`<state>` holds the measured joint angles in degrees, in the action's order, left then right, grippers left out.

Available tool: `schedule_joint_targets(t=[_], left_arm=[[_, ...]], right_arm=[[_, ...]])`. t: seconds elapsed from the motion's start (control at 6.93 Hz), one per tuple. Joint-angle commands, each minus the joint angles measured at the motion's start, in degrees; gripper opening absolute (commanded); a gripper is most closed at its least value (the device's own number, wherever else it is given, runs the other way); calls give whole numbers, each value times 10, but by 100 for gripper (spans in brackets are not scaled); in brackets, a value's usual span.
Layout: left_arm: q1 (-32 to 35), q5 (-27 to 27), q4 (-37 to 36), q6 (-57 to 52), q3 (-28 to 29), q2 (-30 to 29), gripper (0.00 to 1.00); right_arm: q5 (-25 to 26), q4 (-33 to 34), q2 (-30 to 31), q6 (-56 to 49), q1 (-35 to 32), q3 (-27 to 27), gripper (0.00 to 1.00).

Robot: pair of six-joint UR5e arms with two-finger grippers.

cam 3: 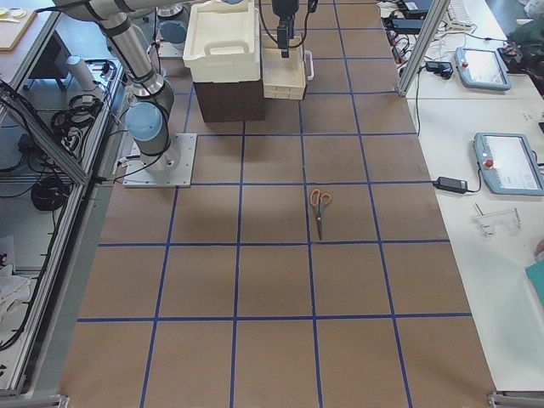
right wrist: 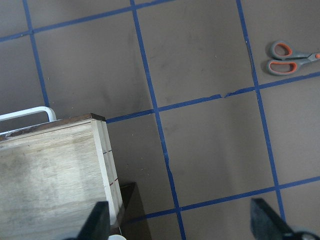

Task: Put scissors in drawer and close it
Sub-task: 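Move the right gripper outward toward the grey-and-orange scissors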

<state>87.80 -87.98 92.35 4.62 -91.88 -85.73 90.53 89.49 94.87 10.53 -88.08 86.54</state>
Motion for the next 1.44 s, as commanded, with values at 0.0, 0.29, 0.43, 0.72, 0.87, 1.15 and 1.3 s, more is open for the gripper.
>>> schedule_joint_targets(t=[0.0,0.29,0.43,0.72,0.87,1.15,1.3], left_arm=[[0,2,-1,0,-2,1,100],[0,2,0,0,-3,2,100],[0,2,0,0,-2,2,100],[0,1,0,0,-3,3,100],[0,1,1,0,-3,3,100],[0,2,1,0,-6,4,100],[0,0,1,0,-9,5,100]], right_arm=[[10,72,-75,14,6,-21,100],[68,119,-119,159,60,-32,100],[42,111,-132,204,95,-26,100],[-71,114,-157,338,165,-9,100],[-70,118,-181,385,181,-9,99],[-57,159,-229,439,235,-4,95],[-37,181,-253,440,261,0,95]])
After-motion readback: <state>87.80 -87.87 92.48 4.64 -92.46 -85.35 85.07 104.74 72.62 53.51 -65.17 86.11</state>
